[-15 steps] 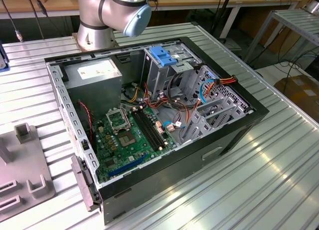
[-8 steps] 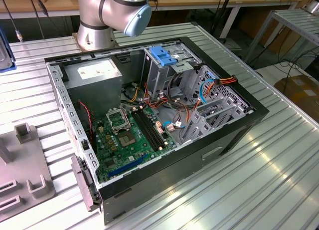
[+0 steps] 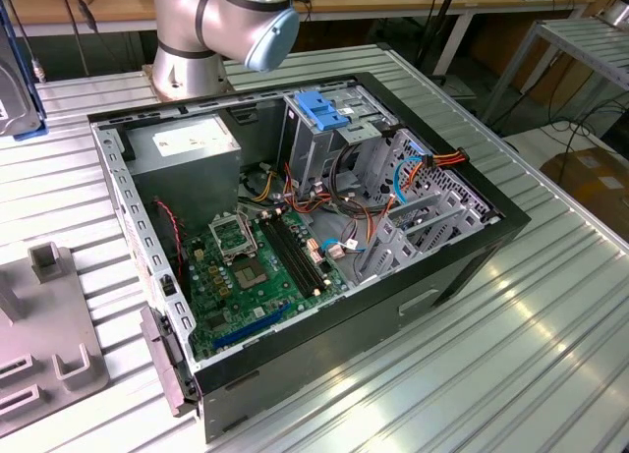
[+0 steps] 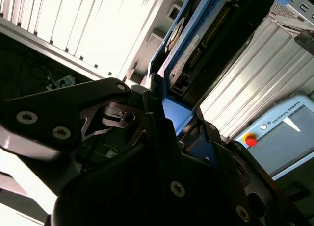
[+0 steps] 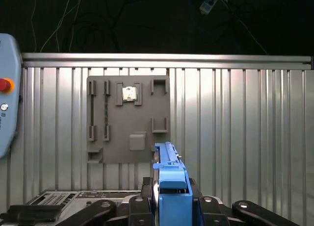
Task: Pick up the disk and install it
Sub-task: 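Pick up the disk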
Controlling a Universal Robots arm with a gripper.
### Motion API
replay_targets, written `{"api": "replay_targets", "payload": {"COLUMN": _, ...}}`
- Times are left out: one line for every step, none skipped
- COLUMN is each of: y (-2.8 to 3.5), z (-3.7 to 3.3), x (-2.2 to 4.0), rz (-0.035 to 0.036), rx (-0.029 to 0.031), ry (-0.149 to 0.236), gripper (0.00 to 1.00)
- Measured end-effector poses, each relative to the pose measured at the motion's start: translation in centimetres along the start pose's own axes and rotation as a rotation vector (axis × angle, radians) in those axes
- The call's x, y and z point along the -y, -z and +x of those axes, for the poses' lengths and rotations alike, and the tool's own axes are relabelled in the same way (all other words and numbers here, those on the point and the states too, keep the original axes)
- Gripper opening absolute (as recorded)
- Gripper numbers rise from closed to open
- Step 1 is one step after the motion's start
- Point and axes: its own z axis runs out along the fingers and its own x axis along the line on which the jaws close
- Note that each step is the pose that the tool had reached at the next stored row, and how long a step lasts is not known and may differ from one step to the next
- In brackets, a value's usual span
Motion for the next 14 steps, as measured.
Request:
{"api": "replay_targets", "payload": {"y": 0.0, "z": 0.0, "x": 0.15, "rz": -0.0001, "rx": 0.0, "ry": 0.0, "gripper": 0.37}}
{"api": "replay_targets", "payload": {"y": 0.0, "z": 0.0, "x": 0.41, "rz": 0.0, "rx": 0.0, "ry": 0.0, "gripper": 0.37}}
{"api": "replay_targets", "payload": {"y": 0.01, "z": 0.0, "x": 0.57, "rz": 0.0, "rx": 0.0, "ry": 0.0, "gripper": 0.37}}
{"api": "replay_targets", "payload": {"y": 0.0, "z": 0.0, "x": 0.74, "rz": 0.0, "rx": 0.0001, "ry": 0.0, "gripper": 0.37}}
{"api": "replay_targets", "payload": {"y": 0.01, "z": 0.0, "x": 0.95, "rz": -0.0001, "rx": 0.0, "ry": 0.0, "gripper": 0.37}}
{"api": "replay_targets", "payload": {"y": 0.01, "z": 0.0, "x": 1.1, "rz": -0.0001, "rx": 0.0, "ry": 0.0, "gripper": 0.37}}
{"api": "replay_targets", "payload": {"y": 0.02, "z": 0.0, "x": 1.3, "rz": -0.0001, "rx": 0.0, "ry": 0.0, "gripper": 0.37}}
{"api": "replay_targets", "payload": {"y": 0.01, "z": 0.0, "x": 1.48, "rz": 0.0, "rx": 0.0001, "ry": 0.0, "gripper": 0.37}}
{"api": "replay_targets", "payload": {"y": 0.02, "z": -0.01, "x": 1.65, "rz": 0.0, "rx": 0.0, "ry": 0.0, "gripper": 0.37}}
{"api": "replay_targets", "payload": {"y": 0.02, "z": 0.0, "x": 1.83, "rz": -0.0001, "rx": 0.0, "ry": 0.0, "gripper": 0.37}}
{"api": "replay_targets", "payload": {"y": 0.02, "z": 0.0, "x": 2.01, "rz": 0.0, "rx": 0.0001, "ry": 0.0, "gripper": 0.37}}
{"api": "replay_targets", "payload": {"y": 0.03, "z": -0.01, "x": 2.17, "rz": -0.0001, "rx": 0.0, "ry": 0.0, "gripper": 0.37}}
{"api": "replay_targets", "payload": {"y": 0.03, "z": -0.01, "x": 2.39, "rz": 0.0, "rx": 0.0, "ry": 0.0, "gripper": 0.37}}
{"api": "replay_targets", "payload": {"y": 0.03, "z": -0.01, "x": 2.56, "rz": 0.0, "rx": 0.0, "ry": 0.0, "gripper": 0.37}}
